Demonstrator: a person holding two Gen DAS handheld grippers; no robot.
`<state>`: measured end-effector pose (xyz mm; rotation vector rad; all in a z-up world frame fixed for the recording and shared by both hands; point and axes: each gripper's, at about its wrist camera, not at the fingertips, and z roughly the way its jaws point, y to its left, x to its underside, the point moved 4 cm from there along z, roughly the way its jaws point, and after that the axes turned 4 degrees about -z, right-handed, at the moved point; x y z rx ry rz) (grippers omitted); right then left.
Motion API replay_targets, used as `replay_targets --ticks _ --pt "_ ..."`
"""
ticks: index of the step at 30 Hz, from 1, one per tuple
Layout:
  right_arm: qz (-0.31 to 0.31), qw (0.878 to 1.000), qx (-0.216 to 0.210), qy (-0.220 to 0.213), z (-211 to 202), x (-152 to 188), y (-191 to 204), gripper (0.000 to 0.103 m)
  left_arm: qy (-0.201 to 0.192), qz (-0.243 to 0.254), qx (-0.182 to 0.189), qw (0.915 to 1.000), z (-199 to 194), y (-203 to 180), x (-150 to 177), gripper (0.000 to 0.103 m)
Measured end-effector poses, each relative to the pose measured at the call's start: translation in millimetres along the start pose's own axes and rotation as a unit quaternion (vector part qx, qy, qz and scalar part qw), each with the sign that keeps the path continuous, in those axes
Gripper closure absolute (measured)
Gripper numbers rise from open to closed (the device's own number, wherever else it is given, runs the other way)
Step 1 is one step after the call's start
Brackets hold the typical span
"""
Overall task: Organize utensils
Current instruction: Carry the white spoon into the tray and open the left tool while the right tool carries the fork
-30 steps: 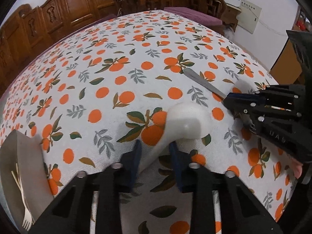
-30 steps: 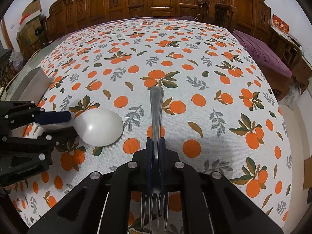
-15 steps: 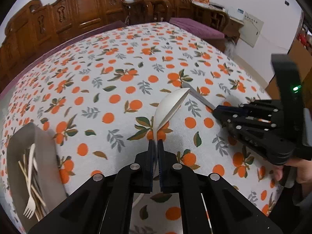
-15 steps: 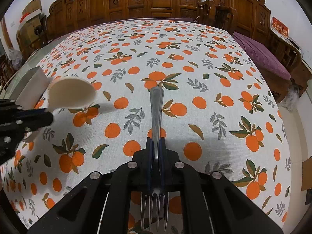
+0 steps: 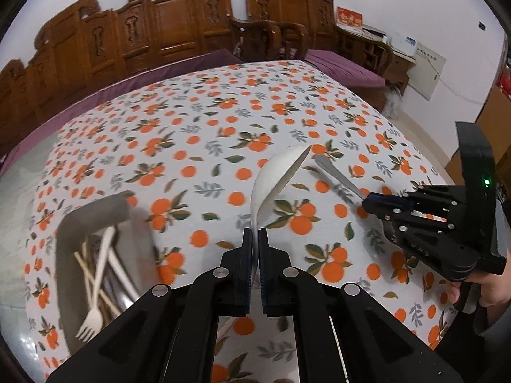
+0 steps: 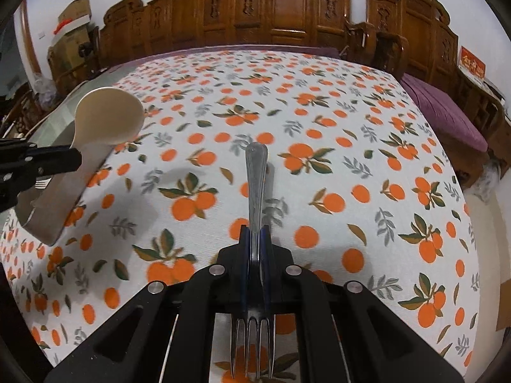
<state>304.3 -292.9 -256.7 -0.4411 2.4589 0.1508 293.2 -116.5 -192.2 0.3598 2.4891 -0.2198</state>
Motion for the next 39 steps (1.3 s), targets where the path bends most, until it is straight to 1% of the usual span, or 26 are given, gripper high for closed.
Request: replay_targets --ticks 10,15,18,23,27,29,32,34,39 --pt "-0.013 1.0 -0.019 -0.021 -13.9 -5.6 23.8 0.095 -0.009 -0.038 -0.029 0.9988 -20.3 48.6 5.2 0.1" --pt "-0.019 0.999 -0.03 -0.027 -17.0 -7.5 36.4 0.095 -0.008 -0.067 -0.046 0.9967 -24.8 77.6 10.3 0.1" --pt "-0.02 0.998 -0.04 -0.032 -20.6 -9.3 45.5 0.095 -0.005 -0.086 -0.059 0.9945 -23.1 95.0 14.3 0.1" --pt "-0.028 0.997 -0.058 -0.043 -29.3 -13.7 65.3 0.095 0.006 -0.125 -0.083 0.9887 -12.0 127.3 25.6 0.1" --pt "-0.04 0.995 -0.073 -0.048 -34.8 -17.1 85.0 0.095 0.027 -0.151 -0.084 0.9845 2.5 144.1 37.7 0.1" --pt "-0.044 0.995 -0.08 -0.049 -36.9 -19.7 94.2 0.095 0.037 -0.156 -0.086 0.9833 8.6 147.3 42.3 0.1" --pt "-0.049 0.994 -0.085 -0.052 -39.7 -27.4 107.1 0.095 0.033 -0.157 -0.086 0.9834 6.5 150.6 44.8 0.096" --pt "-0.052 0.993 -0.09 -0.054 -41.1 -33.5 115.6 0.095 0.024 -0.16 -0.085 0.9832 -0.1 153.2 45.5 0.083" --pt "-0.057 0.991 -0.103 -0.056 -37.9 -49.4 139.3 0.095 -0.003 -0.154 -0.087 0.9842 -26.1 157.5 47.4 0.078"
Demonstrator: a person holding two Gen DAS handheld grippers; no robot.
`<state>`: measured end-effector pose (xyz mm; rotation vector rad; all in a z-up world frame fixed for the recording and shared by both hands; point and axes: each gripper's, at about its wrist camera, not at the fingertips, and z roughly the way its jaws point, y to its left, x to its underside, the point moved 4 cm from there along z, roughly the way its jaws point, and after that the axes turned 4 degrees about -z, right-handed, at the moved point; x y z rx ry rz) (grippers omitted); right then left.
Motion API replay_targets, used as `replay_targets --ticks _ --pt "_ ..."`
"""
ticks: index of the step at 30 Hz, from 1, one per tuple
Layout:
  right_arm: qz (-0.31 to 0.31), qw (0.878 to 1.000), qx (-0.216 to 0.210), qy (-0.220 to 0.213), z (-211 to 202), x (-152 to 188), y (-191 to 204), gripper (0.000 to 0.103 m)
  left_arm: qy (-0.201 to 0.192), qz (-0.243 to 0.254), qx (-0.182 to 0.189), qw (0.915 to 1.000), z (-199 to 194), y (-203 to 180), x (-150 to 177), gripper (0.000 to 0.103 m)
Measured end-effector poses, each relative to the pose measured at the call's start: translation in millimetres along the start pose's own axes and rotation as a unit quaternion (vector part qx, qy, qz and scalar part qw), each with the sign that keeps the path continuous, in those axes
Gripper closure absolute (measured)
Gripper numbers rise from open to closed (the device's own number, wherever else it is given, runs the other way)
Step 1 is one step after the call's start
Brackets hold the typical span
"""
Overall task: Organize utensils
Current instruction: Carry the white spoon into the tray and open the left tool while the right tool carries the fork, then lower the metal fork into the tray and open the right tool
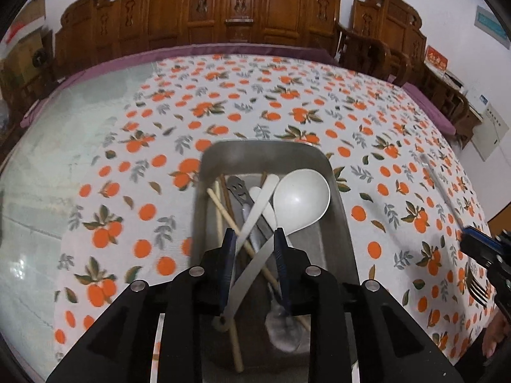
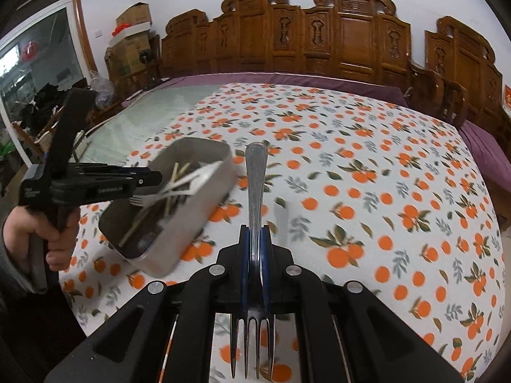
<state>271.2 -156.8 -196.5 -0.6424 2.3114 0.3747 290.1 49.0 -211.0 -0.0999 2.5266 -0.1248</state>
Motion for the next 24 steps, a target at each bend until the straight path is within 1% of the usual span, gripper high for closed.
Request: replay_targets --ticks 2,4,9,16,21,24 --pt "0.005 1.0 -0.012 -0.002 6.0 -8.4 9.3 0.095 -0.012 0.004 -0.003 0.9999 -14.0 5.6 -0.5 0.076" --pt "0.001 1.0 -0.021 -0.004 14.3 -18.6 22.9 0.095 -0.024 0.011 -0.01 0.9996 -25.3 10.7 -1.5 0.069" --pt "0.0 0.999 -0.045 -0.001 36.6 -38.6 51.4 0.095 -0.05 0.025 -0.032 0.998 -50.3 26.7 -5.0 0.065" --pt "0.011 0.997 -0.067 0.02 72.8 -54.5 80.7 0.095 -0.061 0.006 -0.037 0.9974 -68.8 53.0 -10.8 0.065" --pt "0.015 0.997 -0.065 0.047 101.3 -52.5 95.8 0.095 -0.073 0.003 -0.042 0.9964 -81.2 62.2 -13.6 0.065" --pt "0.016 0.996 -0.056 0.061 114.5 -49.1 102.6 0.095 -0.079 0.0 -0.041 0.996 -88.8 65.4 -14.7 0.065"
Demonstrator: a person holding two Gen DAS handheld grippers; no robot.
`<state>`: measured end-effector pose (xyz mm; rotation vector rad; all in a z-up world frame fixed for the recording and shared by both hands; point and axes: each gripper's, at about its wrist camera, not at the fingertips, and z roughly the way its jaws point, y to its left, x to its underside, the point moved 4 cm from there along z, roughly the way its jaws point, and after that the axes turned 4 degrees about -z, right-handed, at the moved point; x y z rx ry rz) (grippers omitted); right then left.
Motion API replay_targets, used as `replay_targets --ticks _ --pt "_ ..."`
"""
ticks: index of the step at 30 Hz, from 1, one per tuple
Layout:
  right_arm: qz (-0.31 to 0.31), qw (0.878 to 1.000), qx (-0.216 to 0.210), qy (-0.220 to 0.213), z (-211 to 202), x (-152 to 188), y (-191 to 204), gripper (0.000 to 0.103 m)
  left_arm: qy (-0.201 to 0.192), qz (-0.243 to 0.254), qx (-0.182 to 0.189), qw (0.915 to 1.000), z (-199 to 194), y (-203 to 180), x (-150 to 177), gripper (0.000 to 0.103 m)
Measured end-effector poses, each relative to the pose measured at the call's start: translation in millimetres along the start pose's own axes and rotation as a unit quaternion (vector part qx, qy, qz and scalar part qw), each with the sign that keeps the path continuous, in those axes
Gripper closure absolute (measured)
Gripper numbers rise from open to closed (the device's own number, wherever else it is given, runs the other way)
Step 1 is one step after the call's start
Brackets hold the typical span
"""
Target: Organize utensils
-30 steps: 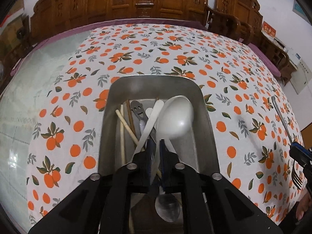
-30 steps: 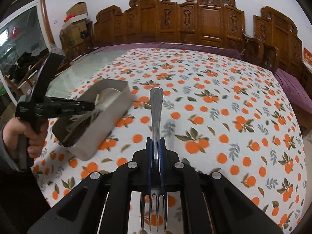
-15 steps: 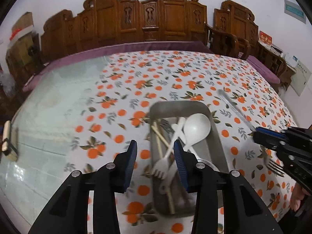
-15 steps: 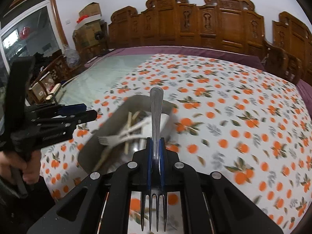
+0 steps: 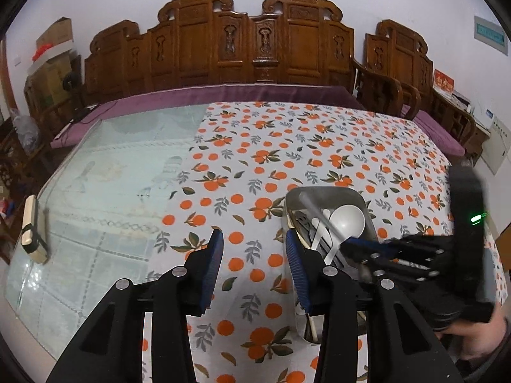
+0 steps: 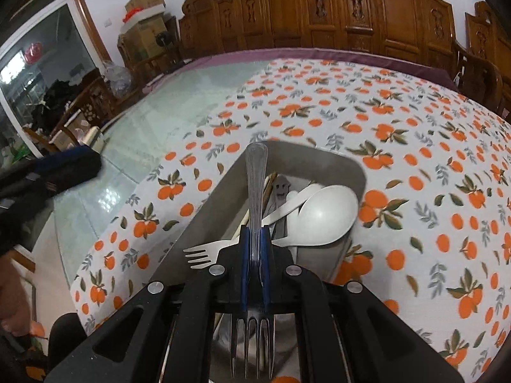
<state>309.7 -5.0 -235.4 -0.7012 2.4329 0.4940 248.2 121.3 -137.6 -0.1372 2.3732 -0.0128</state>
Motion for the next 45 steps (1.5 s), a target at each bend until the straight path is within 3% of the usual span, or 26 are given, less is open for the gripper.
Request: replay_targets --ticks 7,12,15,20,21,23,25,33,38,45 --pt "0.008 1.0 0.016 0.021 17.7 8.9 -0.7 0.094 -0.009 -0.004 0.001 1.0 -12.5 4.9 -1.7 0.063" --pt "0.002 1.0 0.017 -0.001 3.7 6.8 -0.6 0.091 -0.014 0.0 -0.002 0.9999 -19.7 4.2 1.1 0.059" --pt "-0.003 1.0 0.021 -0.021 -19.0 7.3 -1.9 0.091 -0.017 0.003 -0.003 0.9998 -25.1 1.1 3.2 0.057" --pt "-0.009 0.997 0.044 -0.063 -75.6 12.5 -3.9 0.091 -0.027 0.006 0.008 0.9996 -38.3 -13.3 7.1 0.044" --pt "-0.012 0.996 0.051 -0.071 -87.6 14.6 -4.2 0.09 -0.03 0.009 0.01 0.9995 -41.8 -18.2 8.2 0.038" --pt "-0.015 0.994 0.065 -0.089 -113.7 20.3 -5.6 0.077 -0.038 0.015 0.017 0.999 -49.8 -28.0 9.6 0.033" --pt "-0.014 0.992 0.078 -0.103 -135.5 25.7 -8.3 0.066 -0.043 0.02 0.02 0.9987 -56.5 -37.2 11.2 0.018" --pt "0.013 0.982 0.128 -0.138 -209.1 64.8 -27.1 0.012 -0.06 0.043 0.037 0.9966 -87.9 -78.3 24.3 0.008" --pt "0.034 0.973 0.152 -0.17 -252.8 84.8 -36.0 0.003 -0.077 0.046 0.036 0.9953 -114.5 -98.3 32.6 0.008" --pt "0.038 0.954 0.184 -0.235 -320.6 98.2 -30.9 0.003 -0.123 0.036 0.04 0.991 -166.4 -115.2 32.3 0.008"
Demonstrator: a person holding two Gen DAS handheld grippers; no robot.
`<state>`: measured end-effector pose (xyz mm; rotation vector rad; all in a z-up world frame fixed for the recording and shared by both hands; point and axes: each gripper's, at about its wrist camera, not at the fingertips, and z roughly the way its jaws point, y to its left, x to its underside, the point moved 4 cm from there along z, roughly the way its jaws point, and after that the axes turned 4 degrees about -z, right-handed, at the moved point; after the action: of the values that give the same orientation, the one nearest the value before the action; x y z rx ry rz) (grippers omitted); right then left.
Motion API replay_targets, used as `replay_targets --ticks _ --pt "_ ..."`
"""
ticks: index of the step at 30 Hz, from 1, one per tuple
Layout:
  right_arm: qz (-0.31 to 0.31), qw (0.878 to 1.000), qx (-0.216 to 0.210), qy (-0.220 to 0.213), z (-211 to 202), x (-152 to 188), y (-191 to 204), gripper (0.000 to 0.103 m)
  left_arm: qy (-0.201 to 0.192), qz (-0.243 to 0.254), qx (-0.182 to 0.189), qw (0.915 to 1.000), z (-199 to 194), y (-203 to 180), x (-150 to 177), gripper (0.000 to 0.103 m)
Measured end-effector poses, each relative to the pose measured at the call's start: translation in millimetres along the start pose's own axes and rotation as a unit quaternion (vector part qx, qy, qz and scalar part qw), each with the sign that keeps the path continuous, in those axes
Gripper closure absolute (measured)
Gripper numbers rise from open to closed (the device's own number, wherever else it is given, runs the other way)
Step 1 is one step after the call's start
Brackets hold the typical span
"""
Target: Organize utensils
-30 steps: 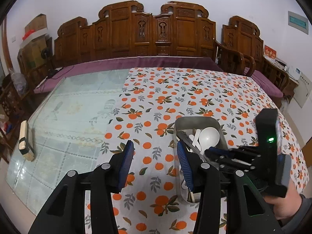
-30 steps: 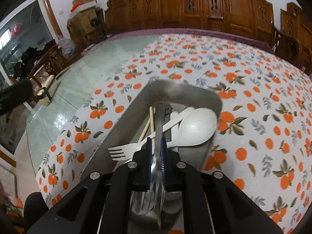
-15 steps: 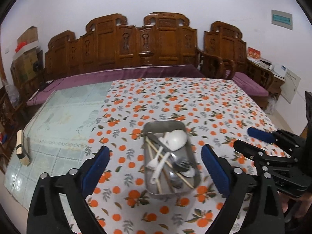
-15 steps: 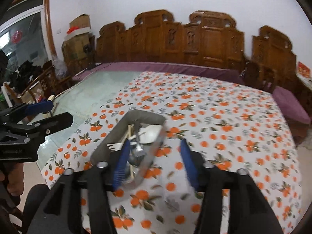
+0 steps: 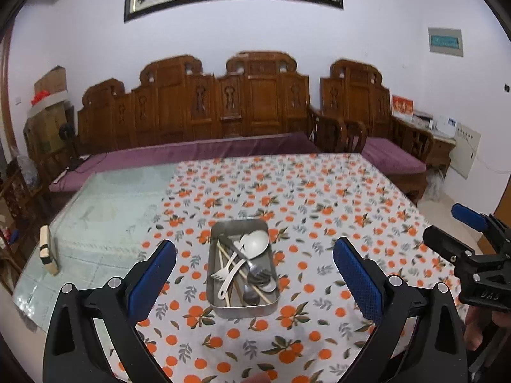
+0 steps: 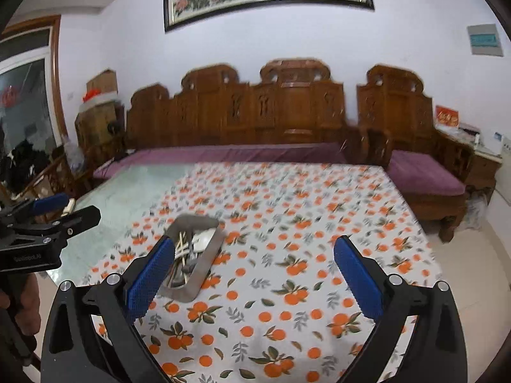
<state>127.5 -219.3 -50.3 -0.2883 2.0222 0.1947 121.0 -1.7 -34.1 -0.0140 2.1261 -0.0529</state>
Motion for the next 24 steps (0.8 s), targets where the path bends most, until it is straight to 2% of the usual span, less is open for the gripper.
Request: replay_targets --ticks 8,24 --pt "0.009 0.999 0.017 -0.046 -48.2 -14.6 -12.0 0.003 -0.025 -0.01 0.002 0.9996 -34.3 -7.9 -5.5 0.008" --pt "0.012 0.998 0.019 -0.058 -61.8 -18.4 -8.7 0.003 -0.043 -0.016 0.002 0.9989 -54.8 -9.7 -8.9 0.008"
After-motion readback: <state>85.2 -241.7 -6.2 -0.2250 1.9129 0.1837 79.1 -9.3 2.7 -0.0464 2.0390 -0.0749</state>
